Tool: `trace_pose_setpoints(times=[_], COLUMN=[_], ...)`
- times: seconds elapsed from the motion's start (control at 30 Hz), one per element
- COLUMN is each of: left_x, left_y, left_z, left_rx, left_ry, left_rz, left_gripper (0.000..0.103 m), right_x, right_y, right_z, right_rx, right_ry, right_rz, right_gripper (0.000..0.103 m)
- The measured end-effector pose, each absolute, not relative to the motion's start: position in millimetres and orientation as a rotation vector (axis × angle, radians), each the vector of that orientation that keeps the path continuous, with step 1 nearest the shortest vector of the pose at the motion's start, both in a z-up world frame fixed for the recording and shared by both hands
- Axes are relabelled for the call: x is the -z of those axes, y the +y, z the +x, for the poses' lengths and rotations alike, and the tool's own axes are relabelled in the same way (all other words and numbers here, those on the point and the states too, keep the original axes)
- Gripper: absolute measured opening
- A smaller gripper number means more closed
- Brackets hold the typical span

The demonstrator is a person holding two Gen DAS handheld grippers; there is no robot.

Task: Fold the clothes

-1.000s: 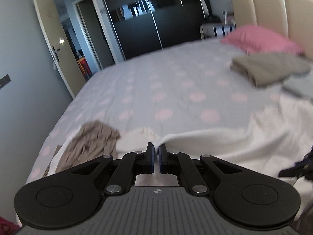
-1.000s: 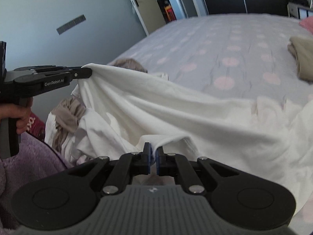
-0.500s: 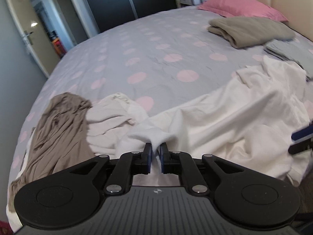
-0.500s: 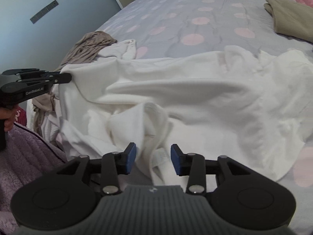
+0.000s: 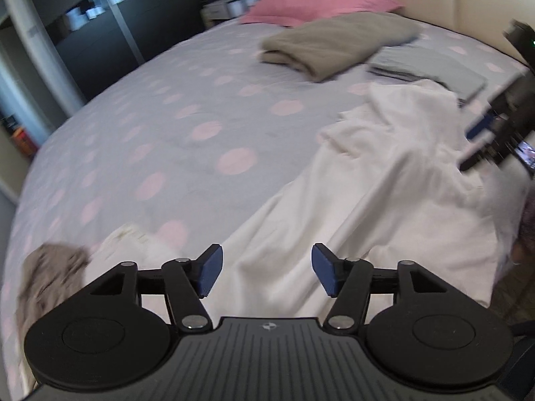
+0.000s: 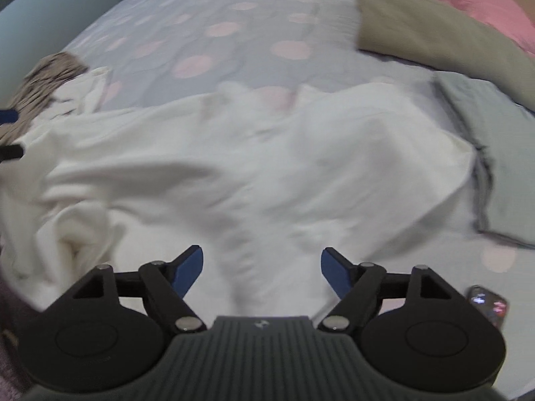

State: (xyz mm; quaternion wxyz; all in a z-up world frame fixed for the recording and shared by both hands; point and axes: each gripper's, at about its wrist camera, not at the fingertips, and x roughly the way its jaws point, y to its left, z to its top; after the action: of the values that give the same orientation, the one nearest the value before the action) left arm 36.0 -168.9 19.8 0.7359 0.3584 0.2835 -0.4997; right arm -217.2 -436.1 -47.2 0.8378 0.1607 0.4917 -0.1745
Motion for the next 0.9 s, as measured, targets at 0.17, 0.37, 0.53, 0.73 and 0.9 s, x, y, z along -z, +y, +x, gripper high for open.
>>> trace_pose_setpoints(times=[0.17, 0.37, 0.53, 0.73, 0.9], left_x=[10, 41, 67, 75, 84], left_y=[-201, -225, -239, -249, -257], left_z=[47, 75, 99, 107, 106], left_rx=[1.154, 1.127, 1.073, 1.068, 1.078], left_ry=[0.658, 0.772, 0.871, 0.948, 0.998], left_rz=[0.813, 0.815, 0.817, 0.773, 0.756], left_gripper=[0.062, 0.062, 0.063, 0.058, 0.038], right_x=[58, 83, 101, 108, 109], right_y=[-473, -508, -519, -509, -501], right_z=[-225, -228, -209, -171, -157], right_rx=[0.503, 0.551, 0.512, 0.432, 0.424], right_ry=[1.041, 1.036, 1.010, 1.015, 1.002], right_rz=[0.367, 0.513, 0.614, 0.620, 0.615], right_gripper=[0.086, 0.086, 0.086, 0.088, 0.084])
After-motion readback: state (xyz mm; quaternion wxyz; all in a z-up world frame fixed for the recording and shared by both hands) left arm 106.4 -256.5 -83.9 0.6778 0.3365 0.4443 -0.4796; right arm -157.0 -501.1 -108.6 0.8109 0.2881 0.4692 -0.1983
